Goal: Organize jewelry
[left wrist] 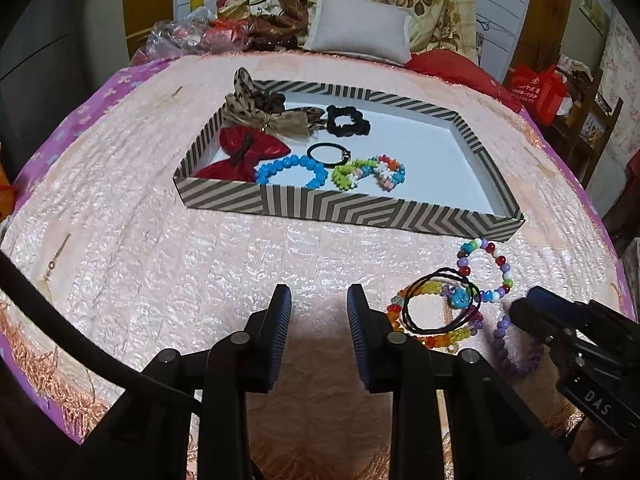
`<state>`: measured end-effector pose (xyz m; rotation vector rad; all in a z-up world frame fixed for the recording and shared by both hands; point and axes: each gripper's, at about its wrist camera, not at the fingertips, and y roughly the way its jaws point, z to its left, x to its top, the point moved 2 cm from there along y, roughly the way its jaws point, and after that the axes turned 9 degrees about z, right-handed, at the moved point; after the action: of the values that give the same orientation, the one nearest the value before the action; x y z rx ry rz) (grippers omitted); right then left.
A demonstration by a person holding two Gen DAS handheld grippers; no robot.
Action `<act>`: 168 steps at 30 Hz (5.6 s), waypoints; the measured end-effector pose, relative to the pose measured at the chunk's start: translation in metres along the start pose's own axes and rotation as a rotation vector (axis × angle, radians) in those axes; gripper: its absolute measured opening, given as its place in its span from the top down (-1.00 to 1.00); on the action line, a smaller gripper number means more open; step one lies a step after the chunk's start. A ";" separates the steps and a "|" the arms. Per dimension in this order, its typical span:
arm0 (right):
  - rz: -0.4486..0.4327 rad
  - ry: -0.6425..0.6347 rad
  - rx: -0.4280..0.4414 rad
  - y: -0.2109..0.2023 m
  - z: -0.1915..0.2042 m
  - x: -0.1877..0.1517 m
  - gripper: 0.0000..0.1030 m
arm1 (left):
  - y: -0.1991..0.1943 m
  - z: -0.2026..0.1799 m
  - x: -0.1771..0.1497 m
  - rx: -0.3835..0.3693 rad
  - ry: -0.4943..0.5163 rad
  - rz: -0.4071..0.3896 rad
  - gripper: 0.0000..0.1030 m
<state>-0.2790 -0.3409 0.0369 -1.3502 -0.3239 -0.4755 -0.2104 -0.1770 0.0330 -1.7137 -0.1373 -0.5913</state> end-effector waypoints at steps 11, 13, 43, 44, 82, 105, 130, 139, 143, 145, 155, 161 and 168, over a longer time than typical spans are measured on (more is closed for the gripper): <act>0.065 0.029 0.099 0.036 0.006 0.016 0.72 | 0.007 0.011 0.003 -0.012 -0.029 0.019 0.51; 0.071 0.046 0.113 0.039 0.003 0.016 0.92 | 0.009 0.010 0.004 -0.014 -0.028 0.023 0.51; -0.087 0.118 0.131 -0.033 -0.034 0.028 0.94 | 0.038 -0.041 0.001 -0.171 0.155 0.166 0.88; -0.089 0.116 0.130 -0.034 -0.033 0.029 0.94 | 0.037 -0.040 0.001 -0.174 0.150 0.162 0.89; 0.014 0.173 0.088 0.081 -0.085 0.210 0.94 | 0.095 -0.048 0.198 -0.039 0.085 0.127 0.88; 0.039 0.225 0.042 0.091 -0.086 0.210 0.41 | 0.094 -0.005 0.178 0.004 -0.017 0.080 0.58; -0.100 0.107 -0.064 -0.029 -0.028 0.072 -0.08 | -0.010 -0.036 0.081 0.004 0.073 -0.066 0.58; -0.070 0.101 -0.091 -0.030 -0.024 0.040 -0.09 | -0.015 -0.037 0.053 -0.002 0.075 -0.067 0.58; -0.072 0.100 -0.101 -0.034 -0.024 0.029 -0.09 | -0.016 -0.038 0.044 0.000 0.078 -0.074 0.58; -0.080 0.093 -0.101 -0.038 -0.025 0.023 -0.09 | -0.017 -0.039 0.038 0.006 0.088 -0.076 0.58; -0.005 0.077 -0.159 -0.034 -0.045 -0.022 -0.10 | -0.003 -0.038 0.015 -0.039 0.096 -0.025 0.58; 0.035 0.074 -0.159 -0.020 -0.049 -0.031 -0.10 | 0.004 -0.040 0.010 -0.039 0.094 0.000 0.58; 0.056 0.043 -0.163 -0.007 -0.042 -0.030 -0.10 | 0.009 -0.042 0.010 -0.033 0.100 0.013 0.58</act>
<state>-0.3103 -0.3791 0.0196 -1.5009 -0.2148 -0.4916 -0.2114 -0.2208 0.0343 -1.7116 -0.0458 -0.6712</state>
